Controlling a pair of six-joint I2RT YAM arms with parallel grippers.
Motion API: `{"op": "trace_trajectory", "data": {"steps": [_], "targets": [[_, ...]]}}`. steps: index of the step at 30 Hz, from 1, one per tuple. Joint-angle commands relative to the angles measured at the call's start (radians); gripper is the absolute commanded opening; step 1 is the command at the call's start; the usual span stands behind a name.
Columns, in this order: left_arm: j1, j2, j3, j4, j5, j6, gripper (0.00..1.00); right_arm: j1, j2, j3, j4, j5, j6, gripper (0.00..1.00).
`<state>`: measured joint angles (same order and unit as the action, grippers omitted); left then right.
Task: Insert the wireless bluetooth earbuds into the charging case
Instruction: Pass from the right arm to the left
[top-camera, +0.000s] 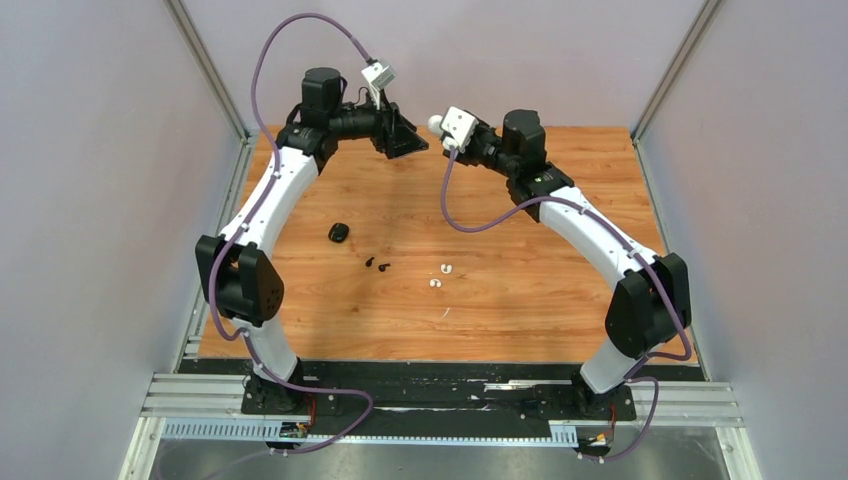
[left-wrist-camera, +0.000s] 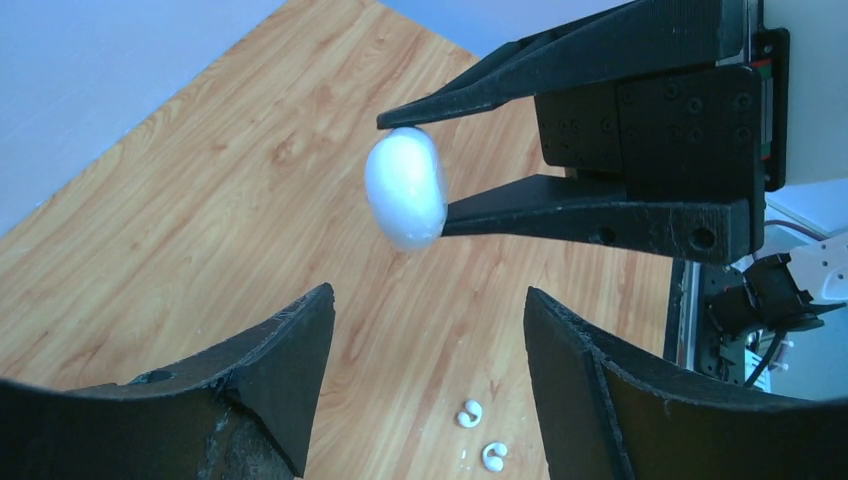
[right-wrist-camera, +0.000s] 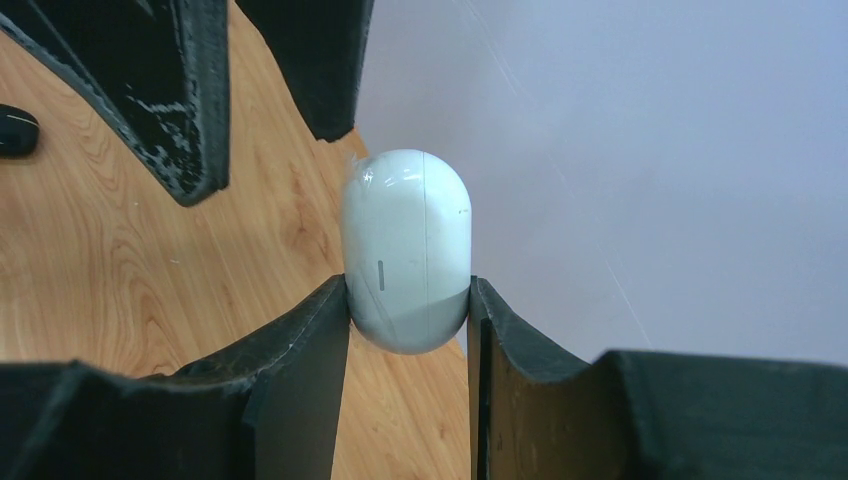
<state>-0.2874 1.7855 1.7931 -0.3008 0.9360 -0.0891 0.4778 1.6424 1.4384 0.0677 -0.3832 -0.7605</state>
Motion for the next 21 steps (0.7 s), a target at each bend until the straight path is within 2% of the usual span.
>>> {"op": "trace_trajectory", "data": {"steps": [1, 16, 21], "targets": [[-0.018, 0.011, 0.062, 0.037, 0.033, -0.006, 0.76, 0.011, -0.042, -0.004, 0.068, -0.041, 0.024, 0.00], [-0.032, 0.096, 0.147, 0.082, 0.061, -0.055, 0.56, 0.019, -0.044, -0.018, 0.117, -0.065, 0.010, 0.00], [-0.032, 0.119, 0.164, 0.091, 0.077, -0.064, 0.44, 0.021, -0.041, -0.018, 0.129, -0.072, 0.001, 0.00]]}}
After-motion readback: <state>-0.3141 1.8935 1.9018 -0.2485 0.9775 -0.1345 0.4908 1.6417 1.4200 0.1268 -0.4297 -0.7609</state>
